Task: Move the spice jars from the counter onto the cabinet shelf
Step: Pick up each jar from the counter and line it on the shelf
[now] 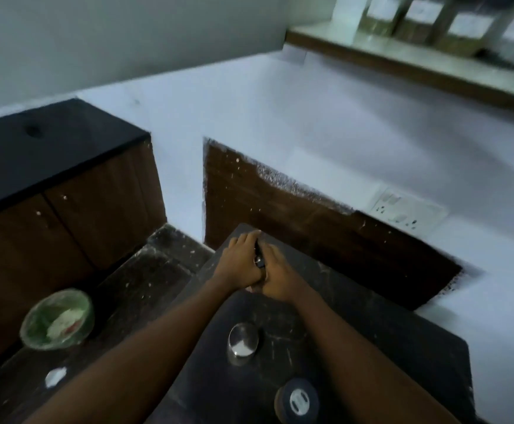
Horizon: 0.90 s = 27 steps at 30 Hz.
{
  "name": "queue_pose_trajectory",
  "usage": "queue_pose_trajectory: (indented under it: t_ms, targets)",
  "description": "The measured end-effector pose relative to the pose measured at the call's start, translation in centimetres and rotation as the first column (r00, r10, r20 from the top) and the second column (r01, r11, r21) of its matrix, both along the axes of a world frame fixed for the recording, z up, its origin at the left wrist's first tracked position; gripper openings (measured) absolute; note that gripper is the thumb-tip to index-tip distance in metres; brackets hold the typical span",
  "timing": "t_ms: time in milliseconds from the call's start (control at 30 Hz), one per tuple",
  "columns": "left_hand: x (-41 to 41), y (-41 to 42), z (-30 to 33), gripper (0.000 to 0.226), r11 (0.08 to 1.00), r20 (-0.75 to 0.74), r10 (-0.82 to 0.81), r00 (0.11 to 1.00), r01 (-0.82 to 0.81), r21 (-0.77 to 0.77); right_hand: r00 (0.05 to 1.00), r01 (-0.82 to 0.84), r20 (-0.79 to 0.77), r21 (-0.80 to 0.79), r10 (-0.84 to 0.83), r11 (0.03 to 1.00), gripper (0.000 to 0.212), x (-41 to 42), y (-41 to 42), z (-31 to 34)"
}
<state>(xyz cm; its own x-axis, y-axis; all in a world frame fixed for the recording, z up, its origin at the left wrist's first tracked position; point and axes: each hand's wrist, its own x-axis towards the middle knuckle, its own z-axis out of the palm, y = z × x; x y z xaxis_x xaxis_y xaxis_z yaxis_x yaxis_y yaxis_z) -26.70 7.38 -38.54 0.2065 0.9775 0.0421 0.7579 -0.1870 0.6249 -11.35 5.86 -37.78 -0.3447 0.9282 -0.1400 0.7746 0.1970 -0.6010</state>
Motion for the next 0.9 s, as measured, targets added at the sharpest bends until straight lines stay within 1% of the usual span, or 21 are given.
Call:
queue_pose_trajectory:
  t_ms: [33,133,200,333,433,533,700,800,900]
  targets:
    - [0.7,0.3,1.6,0.092,0.999,0.038,-0.006,0.999,0.004,0.054,0.999,0.037,-0.021,0.046,-0.036,0.998,0.113,0.5,0.3,1.9]
    - [2.5,1.4,6.7,0.091,0.981,0.188,-0.046,0.981,0.009,0.194,0.991,0.126,-0.062,0.201,-0.116,0.971,0.094,2.5,1.0,7.7]
    - [4.0,2.0,10.2,0.088,0.966,0.328,-0.105,0.939,0.017,0.260,0.988,0.151,-0.081,0.273,-0.133,0.950,0.087,4.2,1.4,11.8]
    - [6.9,2.8,16.9,0.072,0.949,0.577,-0.193,0.794,0.001,0.316,0.962,0.268,-0.146,0.330,-0.231,0.905,0.094,7.5,1.9,20.0]
    - [8.8,3.3,21.3,0.059,0.948,0.715,-0.236,0.658,-0.007,0.319,0.952,0.299,-0.190,0.398,-0.241,0.867,0.097,9.8,2.2,25.7]
    - [10.6,3.4,24.6,0.048,0.936,0.762,-0.302,0.573,0.029,0.350,0.957,0.284,-0.197,0.478,-0.213,0.832,0.095,11.6,2.5,30.3]
    - [12.8,3.6,29.5,0.047,0.903,0.769,-0.399,0.499,0.067,0.425,0.959,0.272,-0.226,0.581,-0.169,0.767,0.088,13.7,2.5,35.5]
    - [14.3,3.9,32.4,0.047,0.883,0.759,-0.452,0.469,0.112,0.456,0.954,0.277,-0.271,0.624,-0.130,0.731,0.079,15.5,2.3,38.2]
    - [16.7,4.2,35.1,0.048,0.855,0.723,-0.512,0.464,0.195,0.481,0.934,0.335,-0.316,0.625,-0.164,0.705,0.078,18.2,1.8,40.5]
